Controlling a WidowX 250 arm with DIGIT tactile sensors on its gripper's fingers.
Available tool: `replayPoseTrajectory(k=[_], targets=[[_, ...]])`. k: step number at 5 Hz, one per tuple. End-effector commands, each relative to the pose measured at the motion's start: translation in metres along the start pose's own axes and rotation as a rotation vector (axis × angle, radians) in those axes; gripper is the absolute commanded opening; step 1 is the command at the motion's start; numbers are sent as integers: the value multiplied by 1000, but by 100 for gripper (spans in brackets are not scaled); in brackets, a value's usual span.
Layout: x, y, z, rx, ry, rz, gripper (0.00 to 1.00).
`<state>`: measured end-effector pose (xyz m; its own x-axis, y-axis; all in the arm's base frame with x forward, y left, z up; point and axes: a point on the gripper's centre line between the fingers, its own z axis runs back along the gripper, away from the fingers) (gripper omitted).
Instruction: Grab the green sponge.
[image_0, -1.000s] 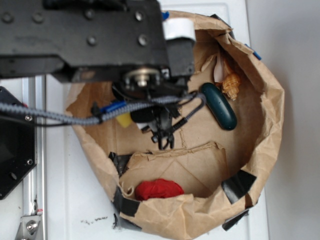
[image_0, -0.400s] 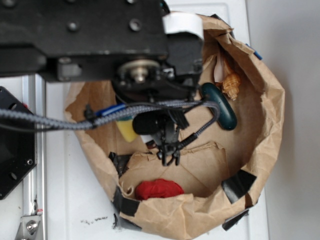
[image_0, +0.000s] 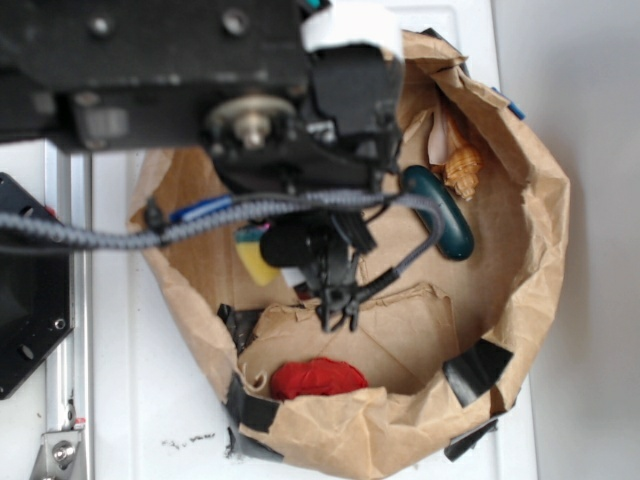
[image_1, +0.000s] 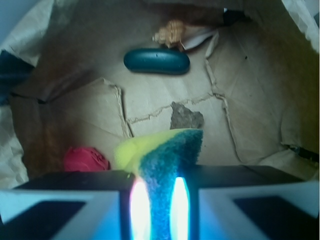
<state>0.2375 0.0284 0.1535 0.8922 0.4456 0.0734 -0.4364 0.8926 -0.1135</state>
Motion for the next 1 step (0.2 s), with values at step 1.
replayPoseTrajectory(k=[1], targets=[[9,9,12,-10,-45,45,0]])
